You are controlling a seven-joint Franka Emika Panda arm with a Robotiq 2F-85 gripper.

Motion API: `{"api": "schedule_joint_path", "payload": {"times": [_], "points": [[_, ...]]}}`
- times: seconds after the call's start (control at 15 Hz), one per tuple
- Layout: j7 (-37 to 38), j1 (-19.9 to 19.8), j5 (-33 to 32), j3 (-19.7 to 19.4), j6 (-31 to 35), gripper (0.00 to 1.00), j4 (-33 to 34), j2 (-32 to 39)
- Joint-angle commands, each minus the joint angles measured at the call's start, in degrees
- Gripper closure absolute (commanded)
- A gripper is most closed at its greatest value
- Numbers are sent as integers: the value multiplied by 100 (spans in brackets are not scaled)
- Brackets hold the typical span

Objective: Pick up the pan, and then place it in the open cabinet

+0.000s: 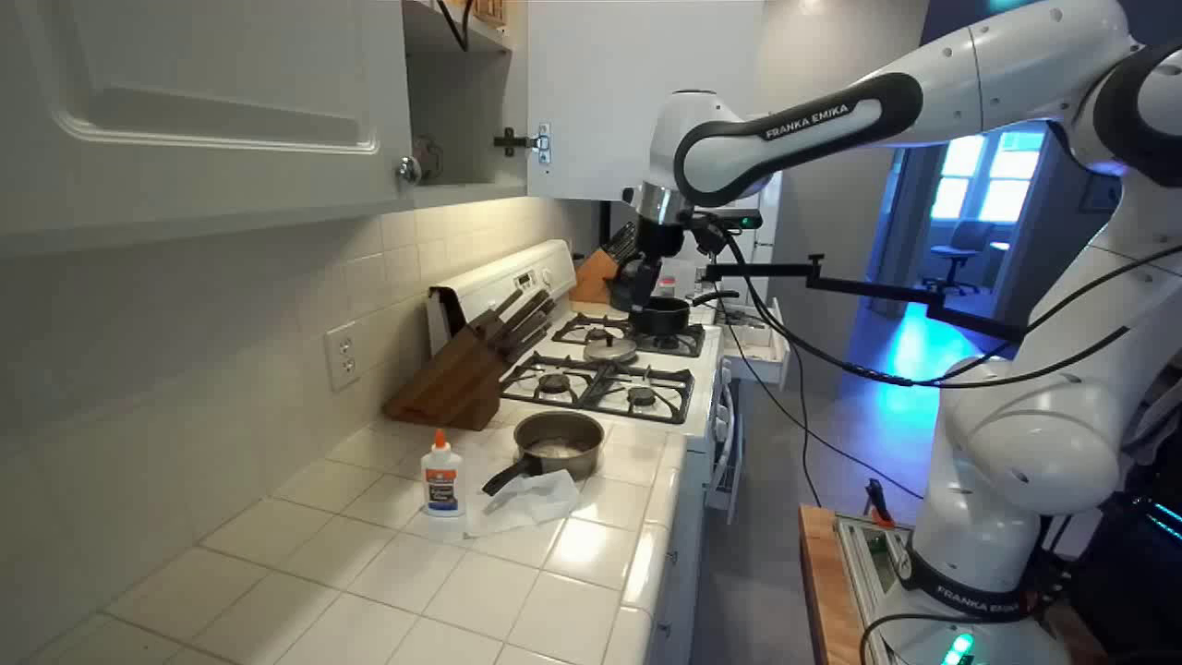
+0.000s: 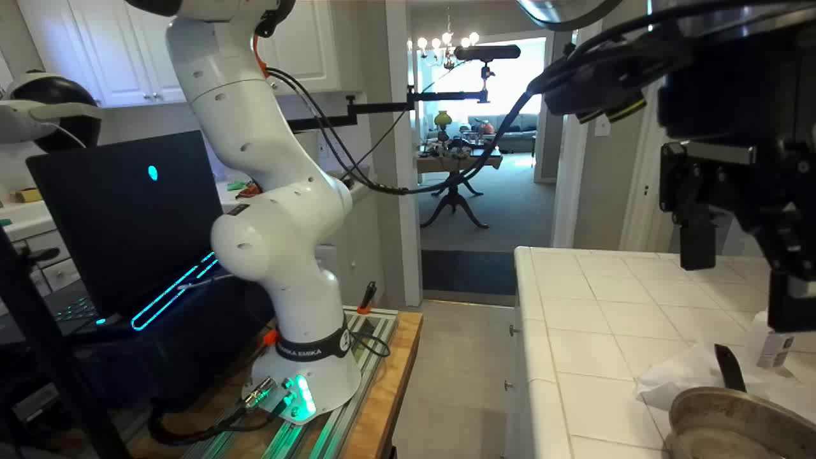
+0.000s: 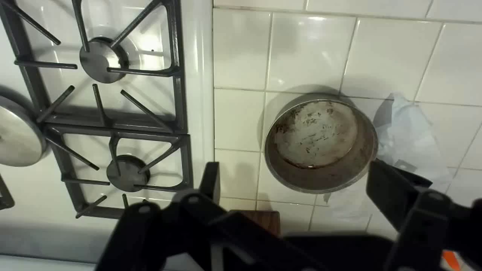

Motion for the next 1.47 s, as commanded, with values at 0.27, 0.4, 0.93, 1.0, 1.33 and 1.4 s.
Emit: {"api": "schedule_joint_path", "payload": {"times": [0.27,0.4,0.93,1.0,1.33,1.4], "points": [[-14,-40,19,36,-18,0,15,6],[-425,51,58,-12,-84,0,-12,53],[-2806,409,277,-136,103,0,-237,404],[-3096,416,253,-133,224,0,-275,485],[-3906,359,177,-5,955,0,-529,767],[-3965,364,203,31,1110,0,-566,830]]}}
